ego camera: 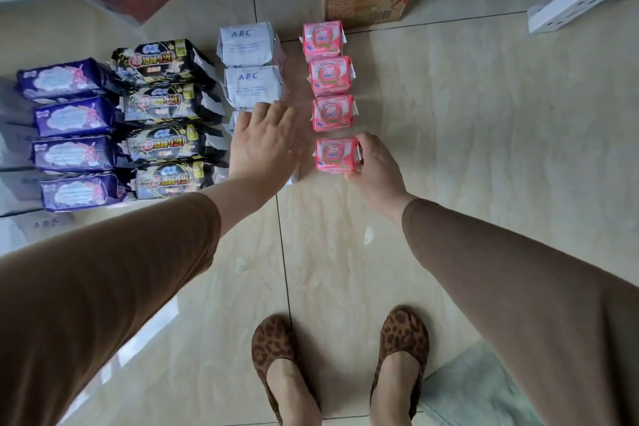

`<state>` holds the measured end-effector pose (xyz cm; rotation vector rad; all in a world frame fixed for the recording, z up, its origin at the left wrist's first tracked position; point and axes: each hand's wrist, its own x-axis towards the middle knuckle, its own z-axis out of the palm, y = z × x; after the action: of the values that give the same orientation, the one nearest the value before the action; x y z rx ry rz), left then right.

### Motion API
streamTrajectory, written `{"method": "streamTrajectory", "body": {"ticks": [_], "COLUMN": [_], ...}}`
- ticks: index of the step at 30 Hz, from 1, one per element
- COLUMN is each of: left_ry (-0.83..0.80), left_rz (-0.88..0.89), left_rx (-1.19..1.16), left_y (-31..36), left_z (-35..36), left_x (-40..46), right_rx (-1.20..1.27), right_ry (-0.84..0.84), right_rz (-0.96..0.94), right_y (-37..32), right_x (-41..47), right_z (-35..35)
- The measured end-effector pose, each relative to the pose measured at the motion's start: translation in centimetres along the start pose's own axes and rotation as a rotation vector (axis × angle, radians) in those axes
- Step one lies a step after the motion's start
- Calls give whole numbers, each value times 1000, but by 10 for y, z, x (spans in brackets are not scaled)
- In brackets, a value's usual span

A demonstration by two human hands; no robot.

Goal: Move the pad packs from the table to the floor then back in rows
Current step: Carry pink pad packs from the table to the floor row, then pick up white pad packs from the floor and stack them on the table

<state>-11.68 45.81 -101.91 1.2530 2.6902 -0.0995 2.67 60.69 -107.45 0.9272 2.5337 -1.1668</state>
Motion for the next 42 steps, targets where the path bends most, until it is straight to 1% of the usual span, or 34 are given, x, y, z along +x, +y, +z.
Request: {"method": "streamTrajectory", "body": {"ticks": [4,8,13,15,18,25,29,33,38,42], "left_ry": [-22,-13,-53,-102,-184,-291,-274,-242,-224,-220], "left_rz": [-17,-54,-112,-157,-234,-398,-499,-567,-552,-522], "left_rx": [-41,-80,-125,-144,-183,-272,-332,-364,-377,-363], "left_y": [-6,-7,-8,-11,-16,-45,-85,-141,-235,-309], "left_z": [2,8,-2,-19,-57,-172,-223,-249,-261,-265], "left_x": [-22,-37,-66,-80,-107,-186,-243,-307,-386,-435], "right_rx": [-6,-2,-13,-46,-87,-88,-87,-119,-171,-209], "right_ry": [66,93,26,14,-25,-144,-184,-210,-222,-229], "right_rz": [26,85,139,137,68,-48,-87,-152,-172,-163], "right_y": [-6,-7,-23,-39,-76,-199,-273,-341,-421,-472], "right_x": [15,18,-6,-28,-67,-146,-180,-212,-255,-281], "right_z": [9,15,4,-10,-38,-92,-88,-56,6,59]}}
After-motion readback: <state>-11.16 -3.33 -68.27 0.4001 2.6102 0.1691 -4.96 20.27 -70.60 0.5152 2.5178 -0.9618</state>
